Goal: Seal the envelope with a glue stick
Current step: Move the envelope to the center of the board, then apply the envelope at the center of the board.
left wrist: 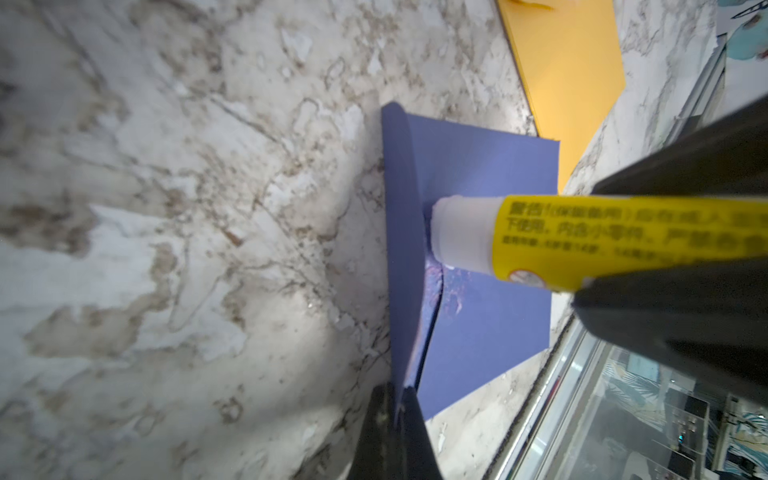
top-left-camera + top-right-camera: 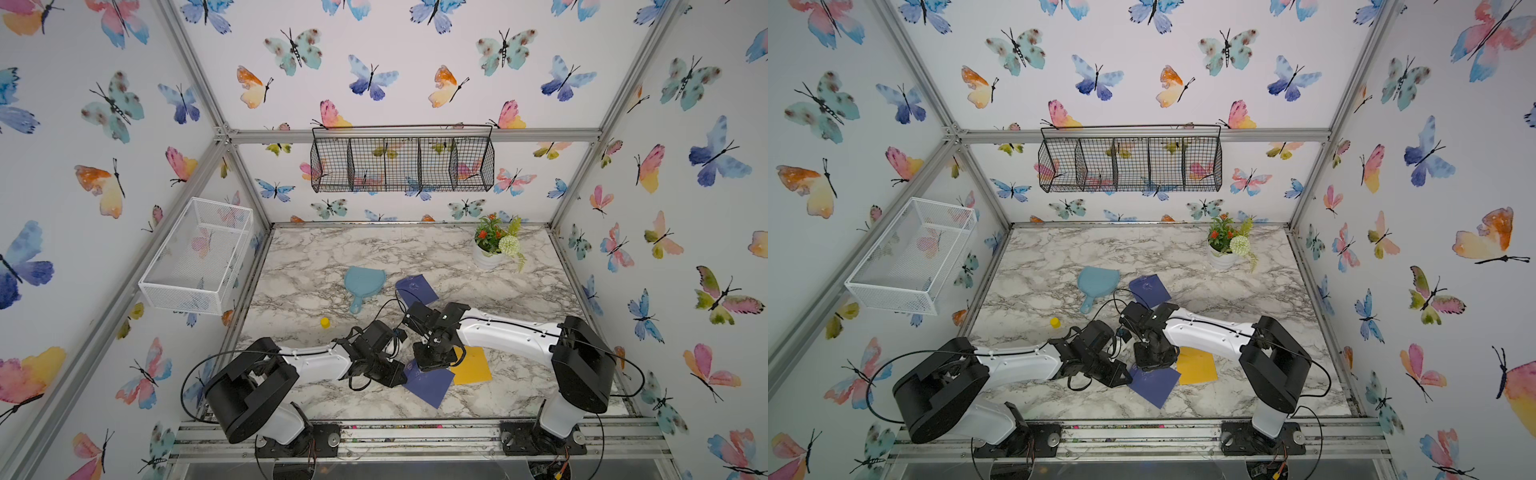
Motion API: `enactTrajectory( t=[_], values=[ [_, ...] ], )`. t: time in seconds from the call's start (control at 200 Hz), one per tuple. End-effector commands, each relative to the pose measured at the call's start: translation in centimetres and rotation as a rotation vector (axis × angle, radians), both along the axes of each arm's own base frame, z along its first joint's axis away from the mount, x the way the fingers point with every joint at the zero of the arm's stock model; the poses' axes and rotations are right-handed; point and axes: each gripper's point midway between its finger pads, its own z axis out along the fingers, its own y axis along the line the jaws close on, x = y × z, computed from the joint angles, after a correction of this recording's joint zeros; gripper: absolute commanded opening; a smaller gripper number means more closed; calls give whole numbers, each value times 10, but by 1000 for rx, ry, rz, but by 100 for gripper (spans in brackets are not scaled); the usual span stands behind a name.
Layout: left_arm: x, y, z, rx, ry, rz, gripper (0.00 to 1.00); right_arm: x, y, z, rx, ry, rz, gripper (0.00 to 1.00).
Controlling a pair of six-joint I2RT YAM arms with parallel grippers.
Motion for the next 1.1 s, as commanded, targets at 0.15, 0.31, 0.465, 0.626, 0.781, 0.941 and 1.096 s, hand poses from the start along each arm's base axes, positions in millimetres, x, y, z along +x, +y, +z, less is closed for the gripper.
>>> enactTrajectory(
  t=[0.15, 0.31, 0.465, 0.626, 0.781, 0.941, 1.096],
  values=[
    [-8, 2, -5, -37, 86, -16, 0, 0, 5, 4, -54, -31, 6, 2],
    [-5, 5, -7, -36, 95, -2, 0, -7, 4, 4, -55, -11, 7, 2],
    [-1, 7, -8, -33, 86, 14, 0, -13, 8, 5, -30, 14, 11, 2],
    [-1, 8, -9, -30, 88, 14, 0, -18, 8, 1, -28, 38, 19, 2],
    [-2, 9, -10, -27, 90, 16, 0, -21, 7, -3, -43, 47, 25, 2],
    [-2, 9, -11, -27, 91, 15, 0, -22, 2, -8, -85, 46, 31, 2],
    [-3, 9, -11, -29, 93, 13, 0, -23, -2, -12, -114, 46, 37, 2]
  ],
)
